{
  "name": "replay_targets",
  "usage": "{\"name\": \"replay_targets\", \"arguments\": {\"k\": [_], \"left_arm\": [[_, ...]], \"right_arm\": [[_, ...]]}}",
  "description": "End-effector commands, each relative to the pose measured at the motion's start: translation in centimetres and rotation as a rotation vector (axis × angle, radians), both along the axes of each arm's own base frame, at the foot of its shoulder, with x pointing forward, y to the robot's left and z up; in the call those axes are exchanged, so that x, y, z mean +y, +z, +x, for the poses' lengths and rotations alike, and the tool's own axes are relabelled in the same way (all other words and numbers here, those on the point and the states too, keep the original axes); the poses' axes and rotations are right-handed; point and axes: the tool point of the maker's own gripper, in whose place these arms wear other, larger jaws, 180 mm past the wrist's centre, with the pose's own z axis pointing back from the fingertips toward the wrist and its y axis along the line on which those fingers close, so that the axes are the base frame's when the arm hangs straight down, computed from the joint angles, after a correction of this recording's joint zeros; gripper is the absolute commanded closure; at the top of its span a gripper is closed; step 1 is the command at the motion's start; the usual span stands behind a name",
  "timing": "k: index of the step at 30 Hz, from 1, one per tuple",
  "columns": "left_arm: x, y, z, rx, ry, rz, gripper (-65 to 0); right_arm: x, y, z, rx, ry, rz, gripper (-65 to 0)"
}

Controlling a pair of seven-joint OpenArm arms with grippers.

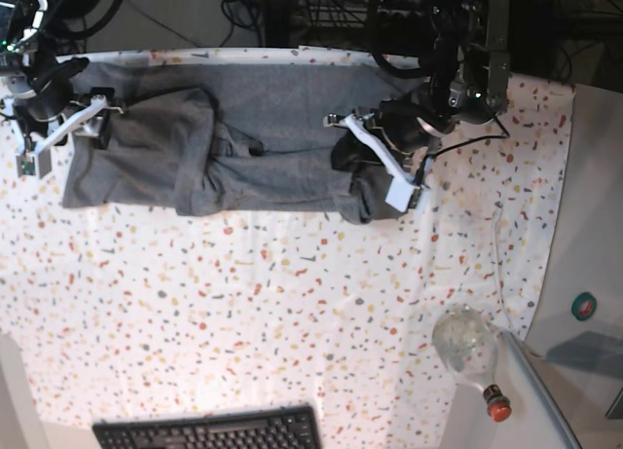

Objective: Layout the t-shirt on the table in an organized manner, then fold the t-shirt properly
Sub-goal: 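Fold the shirt end with the left gripper toward the right gripper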

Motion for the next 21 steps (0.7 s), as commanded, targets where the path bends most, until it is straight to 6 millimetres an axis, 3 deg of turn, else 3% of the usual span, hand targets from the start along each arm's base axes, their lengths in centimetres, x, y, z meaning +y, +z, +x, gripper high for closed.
{"name": "replay_targets", "arguments": {"k": [1, 10, 21], "left_arm": [[-1.1, 0.7, 0.6, -0.020, 0.002, -0.034, 0.0], [-5.9, 0.4, 0.6, 0.011, -0.100, -0.062, 0.0], [-6.7, 0.7, 0.8, 0.008, -0.103, -0.079, 0.0]], "right_arm": [[-0.4, 1.0, 0.7, -0.042, 0.004, -0.014, -37.4], [-0.4, 1.0, 0.7, -0.042, 0.004, -0.014, -37.5], [-0.3, 1.0, 0.7, -0.042, 0.003, -0.012, -37.5]]}}
